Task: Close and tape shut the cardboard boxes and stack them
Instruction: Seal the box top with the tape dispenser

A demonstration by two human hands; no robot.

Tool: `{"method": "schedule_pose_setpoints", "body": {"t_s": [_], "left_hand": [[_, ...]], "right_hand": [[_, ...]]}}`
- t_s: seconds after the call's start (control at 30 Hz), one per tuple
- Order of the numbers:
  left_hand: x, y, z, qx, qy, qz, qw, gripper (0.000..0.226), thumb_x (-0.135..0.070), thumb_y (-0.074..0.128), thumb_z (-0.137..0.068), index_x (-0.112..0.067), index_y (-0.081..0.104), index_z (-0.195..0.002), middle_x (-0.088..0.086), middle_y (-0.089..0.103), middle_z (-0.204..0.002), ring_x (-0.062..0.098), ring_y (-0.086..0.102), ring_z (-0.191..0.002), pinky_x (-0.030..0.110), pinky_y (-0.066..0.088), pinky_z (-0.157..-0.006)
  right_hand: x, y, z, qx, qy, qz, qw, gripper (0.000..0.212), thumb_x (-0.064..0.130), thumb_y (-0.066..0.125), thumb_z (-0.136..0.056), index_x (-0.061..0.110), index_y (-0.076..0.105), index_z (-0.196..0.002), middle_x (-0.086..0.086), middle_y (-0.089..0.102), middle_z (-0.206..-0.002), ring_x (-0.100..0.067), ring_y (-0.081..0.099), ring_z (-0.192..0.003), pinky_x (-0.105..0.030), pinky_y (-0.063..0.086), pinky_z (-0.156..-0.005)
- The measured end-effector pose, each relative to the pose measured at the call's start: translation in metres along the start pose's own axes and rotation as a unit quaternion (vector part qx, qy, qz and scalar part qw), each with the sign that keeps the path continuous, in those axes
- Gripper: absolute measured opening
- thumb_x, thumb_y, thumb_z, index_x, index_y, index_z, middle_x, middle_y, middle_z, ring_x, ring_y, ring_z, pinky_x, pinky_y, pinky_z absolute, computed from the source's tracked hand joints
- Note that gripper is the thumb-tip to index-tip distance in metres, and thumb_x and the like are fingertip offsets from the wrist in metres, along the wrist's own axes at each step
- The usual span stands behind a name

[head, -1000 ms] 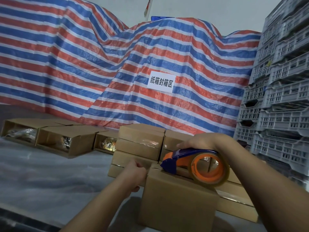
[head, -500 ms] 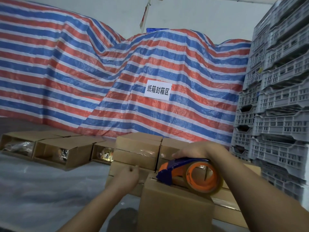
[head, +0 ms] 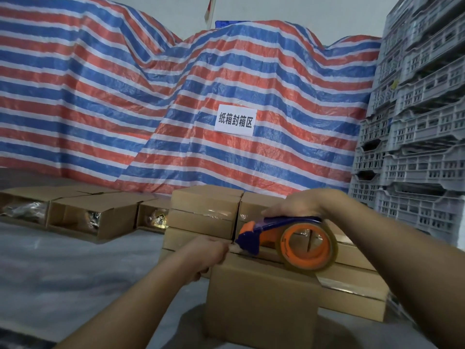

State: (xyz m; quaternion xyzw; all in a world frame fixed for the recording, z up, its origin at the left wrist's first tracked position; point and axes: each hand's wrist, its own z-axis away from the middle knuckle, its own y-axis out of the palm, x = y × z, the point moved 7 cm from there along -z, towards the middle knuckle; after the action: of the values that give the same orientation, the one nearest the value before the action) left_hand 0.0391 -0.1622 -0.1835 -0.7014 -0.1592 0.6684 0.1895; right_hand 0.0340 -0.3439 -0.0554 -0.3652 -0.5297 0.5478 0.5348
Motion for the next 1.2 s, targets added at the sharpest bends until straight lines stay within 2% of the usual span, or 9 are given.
{"method": "schedule_pose_setpoints", "body": {"t_s": [0.13, 0.27, 0.43, 0.6, 0.7, 0.8, 1.07, 1.13, 1.2], "left_hand": [[0.0, -0.002, 0.0, -0.001, -0.009, -0.003, 1.0, 0.034, -0.043, 0.046, -0.097, -0.017, 0.066, -0.107, 0.003, 0.045, -0.077, 0.016, 0.036, -0.064, 0.025, 0.027, -0.055], [0.0, 0.0, 0.003, -0.001, -0.019, 0.001, 1.0, 0.031, -0.043, 0.047, -0.097, -0.017, 0.063, -0.102, 0.004, 0.048, -0.081, 0.016, 0.039, -0.069, 0.026, 0.029, -0.058], [-0.008, -0.001, 0.01, -0.006, -0.006, -0.028, 1.0, 0.023, -0.033, 0.047, -0.098, -0.016, 0.062, -0.094, 0.001, 0.046, -0.071, 0.014, 0.038, -0.06, 0.022, 0.028, -0.052], [-0.064, -0.018, 0.038, -0.177, 0.191, -0.25, 0.933, 0.03, -0.04, 0.035, -0.103, -0.023, 0.056, -0.091, -0.005, 0.059, -0.082, 0.009, 0.056, -0.074, 0.025, 0.047, -0.065], [-0.08, 0.021, 0.063, -0.072, 0.313, -0.291, 0.901, 0.04, -0.057, 0.032, -0.099, -0.035, 0.051, -0.127, -0.016, 0.057, -0.118, 0.001, 0.054, -0.106, 0.022, 0.043, -0.089], [-0.063, 0.056, 0.06, 0.02, 0.283, -0.444, 0.85, 0.073, -0.076, 0.026, -0.089, -0.032, 0.035, -0.147, -0.008, 0.037, -0.153, 0.013, 0.037, -0.137, 0.037, 0.031, -0.11], [-0.057, 0.052, 0.055, -0.009, 0.308, -0.454, 0.836, 0.069, -0.077, 0.024, -0.087, -0.033, 0.044, -0.137, -0.009, 0.052, -0.138, 0.012, 0.05, -0.122, 0.035, 0.041, -0.101], [-0.057, 0.051, 0.054, -0.015, 0.311, -0.454, 0.835, 0.07, -0.078, 0.023, -0.087, -0.033, 0.045, -0.136, -0.009, 0.053, -0.137, 0.012, 0.05, -0.121, 0.034, 0.041, -0.1], [-0.058, 0.051, 0.055, -0.014, 0.309, -0.444, 0.841, 0.07, -0.079, 0.023, -0.086, -0.033, 0.047, -0.134, -0.009, 0.055, -0.134, 0.012, 0.052, -0.119, 0.034, 0.043, -0.099]], "right_hand": [[-0.028, -0.012, 0.017, -0.017, 0.067, 0.019, 0.997, 0.052, 0.068, 0.045, -0.095, 0.02, 0.063, -0.105, 0.008, 0.071, -0.068, -0.006, 0.066, -0.058, -0.019, 0.051, -0.059], [-0.062, -0.019, 0.034, -0.048, 0.103, 0.067, 0.991, 0.058, 0.076, 0.045, -0.088, 0.026, 0.066, -0.105, 0.004, 0.075, -0.092, -0.011, 0.071, -0.085, -0.029, 0.053, -0.085], [-0.072, -0.008, 0.028, -0.044, 0.131, 0.068, 0.988, 0.048, 0.073, 0.052, -0.088, 0.026, 0.06, -0.089, 0.003, 0.07, -0.08, -0.008, 0.067, -0.064, -0.027, 0.05, -0.071], [-0.072, -0.007, 0.02, -0.01, 0.145, 0.04, 0.989, 0.052, 0.068, 0.055, -0.089, 0.019, 0.064, -0.105, -0.001, 0.071, -0.081, -0.01, 0.066, -0.062, -0.027, 0.052, -0.07], [-0.071, -0.005, 0.016, 0.004, 0.141, 0.033, 0.989, 0.05, 0.065, 0.053, -0.091, 0.019, 0.064, -0.105, 0.001, 0.069, -0.077, -0.011, 0.065, -0.063, -0.026, 0.051, -0.069], [-0.073, -0.004, 0.015, 0.011, 0.14, 0.033, 0.99, 0.055, 0.066, 0.054, -0.09, 0.016, 0.064, -0.112, -0.001, 0.07, -0.079, -0.013, 0.066, -0.066, -0.028, 0.052, -0.071], [-0.114, -0.02, 0.032, -0.05, 0.08, -0.078, 0.992, 0.037, 0.054, 0.061, -0.092, 0.024, 0.065, -0.112, -0.005, 0.069, -0.122, -0.018, 0.067, -0.099, -0.029, 0.055, -0.086], [-0.133, -0.02, 0.049, -0.041, 0.096, -0.059, 0.993, 0.049, 0.063, 0.06, -0.089, 0.02, 0.07, -0.108, -0.004, 0.073, -0.111, -0.021, 0.069, -0.096, -0.031, 0.054, -0.093], [-0.146, -0.012, 0.059, -0.012, 0.124, -0.01, 0.992, 0.054, 0.074, 0.054, -0.086, 0.022, 0.071, -0.092, 0.002, 0.073, -0.082, -0.014, 0.068, -0.071, -0.025, 0.055, -0.077]]}}
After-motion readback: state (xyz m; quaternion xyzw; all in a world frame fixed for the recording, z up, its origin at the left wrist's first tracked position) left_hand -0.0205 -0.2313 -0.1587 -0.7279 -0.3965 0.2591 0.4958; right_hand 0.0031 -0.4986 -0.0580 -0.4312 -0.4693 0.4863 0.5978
